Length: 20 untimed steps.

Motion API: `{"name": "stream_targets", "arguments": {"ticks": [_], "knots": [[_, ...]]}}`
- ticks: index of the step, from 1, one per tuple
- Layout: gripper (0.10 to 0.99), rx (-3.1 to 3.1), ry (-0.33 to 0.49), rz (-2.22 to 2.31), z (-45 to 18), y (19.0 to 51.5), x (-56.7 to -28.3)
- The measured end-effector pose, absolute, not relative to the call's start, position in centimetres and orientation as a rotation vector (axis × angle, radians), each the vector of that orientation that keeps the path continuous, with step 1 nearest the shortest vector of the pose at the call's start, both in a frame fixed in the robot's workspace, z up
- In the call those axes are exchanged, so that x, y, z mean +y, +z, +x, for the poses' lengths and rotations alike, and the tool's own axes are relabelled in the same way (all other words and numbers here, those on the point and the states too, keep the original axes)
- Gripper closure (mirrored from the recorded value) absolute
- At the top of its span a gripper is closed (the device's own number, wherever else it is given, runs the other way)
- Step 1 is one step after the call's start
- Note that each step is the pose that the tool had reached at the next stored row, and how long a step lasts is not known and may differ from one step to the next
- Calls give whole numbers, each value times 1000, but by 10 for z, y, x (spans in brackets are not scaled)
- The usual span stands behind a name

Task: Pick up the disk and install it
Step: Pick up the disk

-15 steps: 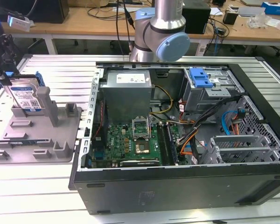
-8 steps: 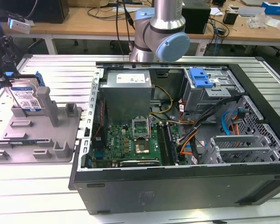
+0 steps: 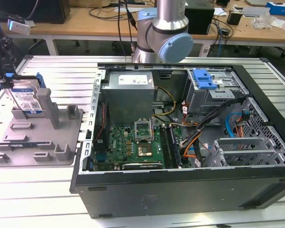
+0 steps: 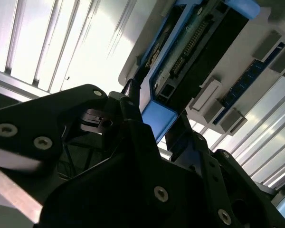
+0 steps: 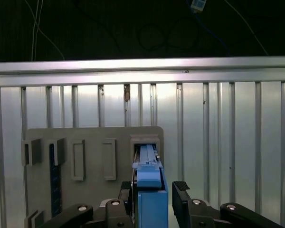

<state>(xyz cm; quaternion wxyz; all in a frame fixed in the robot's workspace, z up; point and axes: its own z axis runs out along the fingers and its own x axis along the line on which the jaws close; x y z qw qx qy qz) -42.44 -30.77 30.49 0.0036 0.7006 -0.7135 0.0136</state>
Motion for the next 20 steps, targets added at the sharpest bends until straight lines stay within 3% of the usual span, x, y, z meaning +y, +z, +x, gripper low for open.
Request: {"name": "stream_targets", "arguments": {"ticks": [20], "knots": [[616, -2233, 35, 2192, -424, 302, -311]]}}
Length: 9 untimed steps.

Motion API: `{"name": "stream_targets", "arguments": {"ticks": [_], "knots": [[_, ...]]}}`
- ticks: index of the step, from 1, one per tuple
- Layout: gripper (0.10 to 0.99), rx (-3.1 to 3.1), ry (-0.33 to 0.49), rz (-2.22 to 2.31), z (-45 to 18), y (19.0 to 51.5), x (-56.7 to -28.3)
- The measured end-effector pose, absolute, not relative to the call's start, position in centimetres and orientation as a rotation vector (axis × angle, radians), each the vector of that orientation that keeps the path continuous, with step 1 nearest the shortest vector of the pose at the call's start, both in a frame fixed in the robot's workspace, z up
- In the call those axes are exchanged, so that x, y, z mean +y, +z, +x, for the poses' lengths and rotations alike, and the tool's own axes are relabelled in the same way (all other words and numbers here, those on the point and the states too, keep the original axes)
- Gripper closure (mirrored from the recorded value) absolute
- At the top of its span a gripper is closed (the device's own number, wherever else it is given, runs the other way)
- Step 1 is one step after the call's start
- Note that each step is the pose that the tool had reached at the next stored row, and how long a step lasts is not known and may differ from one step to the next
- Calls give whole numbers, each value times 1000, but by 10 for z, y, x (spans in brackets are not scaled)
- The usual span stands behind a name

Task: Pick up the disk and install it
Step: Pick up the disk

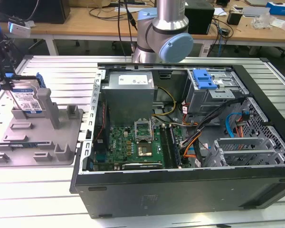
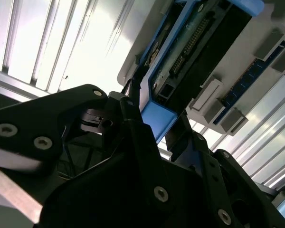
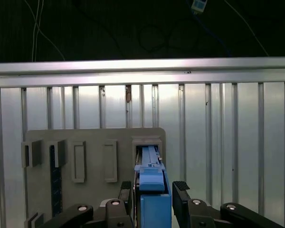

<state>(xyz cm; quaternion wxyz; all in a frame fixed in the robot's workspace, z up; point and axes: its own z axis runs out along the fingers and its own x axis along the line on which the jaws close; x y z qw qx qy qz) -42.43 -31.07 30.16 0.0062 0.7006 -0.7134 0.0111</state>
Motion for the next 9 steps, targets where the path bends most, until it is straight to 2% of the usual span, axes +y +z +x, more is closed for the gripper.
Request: {"name": "stream_targets", "arguments": {"ticks": [9], "knots": [[616, -2232, 33, 2192, -423, 301, -311]]}}
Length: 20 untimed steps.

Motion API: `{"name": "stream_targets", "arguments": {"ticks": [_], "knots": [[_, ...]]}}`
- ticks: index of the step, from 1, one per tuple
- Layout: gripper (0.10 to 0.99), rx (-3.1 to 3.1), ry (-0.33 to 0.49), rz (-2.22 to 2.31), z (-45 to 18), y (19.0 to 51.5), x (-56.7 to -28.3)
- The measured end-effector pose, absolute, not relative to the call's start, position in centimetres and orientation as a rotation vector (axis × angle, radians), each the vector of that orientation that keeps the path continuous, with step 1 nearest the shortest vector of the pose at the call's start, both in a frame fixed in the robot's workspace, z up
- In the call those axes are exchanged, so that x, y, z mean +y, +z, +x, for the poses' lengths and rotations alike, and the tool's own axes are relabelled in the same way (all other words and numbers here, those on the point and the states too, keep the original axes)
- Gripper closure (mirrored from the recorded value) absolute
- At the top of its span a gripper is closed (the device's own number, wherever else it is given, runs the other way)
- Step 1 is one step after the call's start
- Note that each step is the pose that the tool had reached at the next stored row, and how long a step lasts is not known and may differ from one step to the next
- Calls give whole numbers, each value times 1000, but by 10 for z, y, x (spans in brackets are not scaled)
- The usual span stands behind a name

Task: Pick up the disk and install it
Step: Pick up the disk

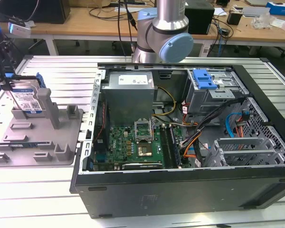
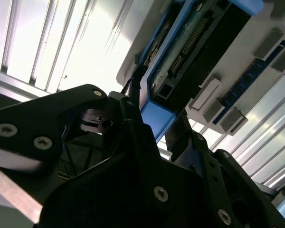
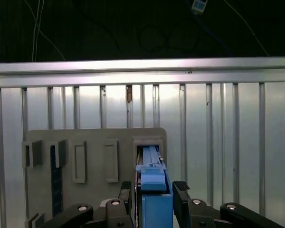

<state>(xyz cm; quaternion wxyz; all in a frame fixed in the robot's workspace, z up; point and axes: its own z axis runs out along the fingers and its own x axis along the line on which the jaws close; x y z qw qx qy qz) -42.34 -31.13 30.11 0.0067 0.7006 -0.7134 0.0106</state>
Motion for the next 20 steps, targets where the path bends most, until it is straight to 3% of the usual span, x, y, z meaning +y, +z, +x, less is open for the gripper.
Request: {"name": "stream_targets", "arguments": {"ticks": [14, 17, 20], "knots": [[616, -2232, 33, 2192, -423, 301, -312], [722, -2232, 33, 2192, -423, 301, -313], [722, -2232, 33, 2192, -423, 301, -313]]}}
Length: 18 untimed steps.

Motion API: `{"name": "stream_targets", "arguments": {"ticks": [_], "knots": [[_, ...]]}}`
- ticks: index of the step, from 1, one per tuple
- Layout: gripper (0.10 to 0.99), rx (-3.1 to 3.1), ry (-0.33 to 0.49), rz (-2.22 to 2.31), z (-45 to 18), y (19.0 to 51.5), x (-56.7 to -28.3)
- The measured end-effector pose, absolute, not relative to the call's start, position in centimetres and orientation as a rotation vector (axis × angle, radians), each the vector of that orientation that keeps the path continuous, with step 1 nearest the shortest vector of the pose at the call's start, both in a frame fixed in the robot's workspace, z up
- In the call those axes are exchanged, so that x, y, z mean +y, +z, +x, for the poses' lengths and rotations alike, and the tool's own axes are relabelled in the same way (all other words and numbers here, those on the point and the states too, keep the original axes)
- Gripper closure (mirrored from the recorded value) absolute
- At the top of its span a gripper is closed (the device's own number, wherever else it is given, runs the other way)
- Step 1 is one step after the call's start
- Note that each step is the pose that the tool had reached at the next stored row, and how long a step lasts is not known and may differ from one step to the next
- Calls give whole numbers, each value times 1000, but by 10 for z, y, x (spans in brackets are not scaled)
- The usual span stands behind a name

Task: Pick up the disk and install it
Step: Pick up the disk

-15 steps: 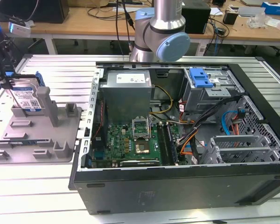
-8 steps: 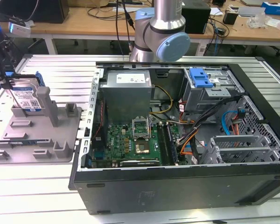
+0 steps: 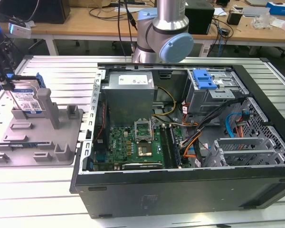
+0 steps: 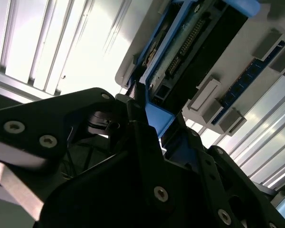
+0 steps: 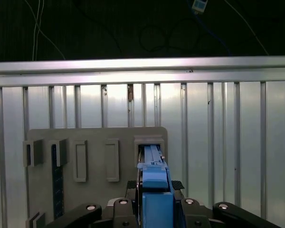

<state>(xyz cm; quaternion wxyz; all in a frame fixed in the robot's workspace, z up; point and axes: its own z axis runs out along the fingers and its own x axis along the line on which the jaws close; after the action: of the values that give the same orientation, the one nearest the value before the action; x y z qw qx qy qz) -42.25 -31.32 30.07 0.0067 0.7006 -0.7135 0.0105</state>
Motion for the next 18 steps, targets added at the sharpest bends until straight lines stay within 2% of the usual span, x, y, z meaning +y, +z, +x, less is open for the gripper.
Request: {"name": "stream_targets", "arguments": {"ticks": [18], "knots": [[722, -2235, 39, 2194, -423, 310, -313]]}}
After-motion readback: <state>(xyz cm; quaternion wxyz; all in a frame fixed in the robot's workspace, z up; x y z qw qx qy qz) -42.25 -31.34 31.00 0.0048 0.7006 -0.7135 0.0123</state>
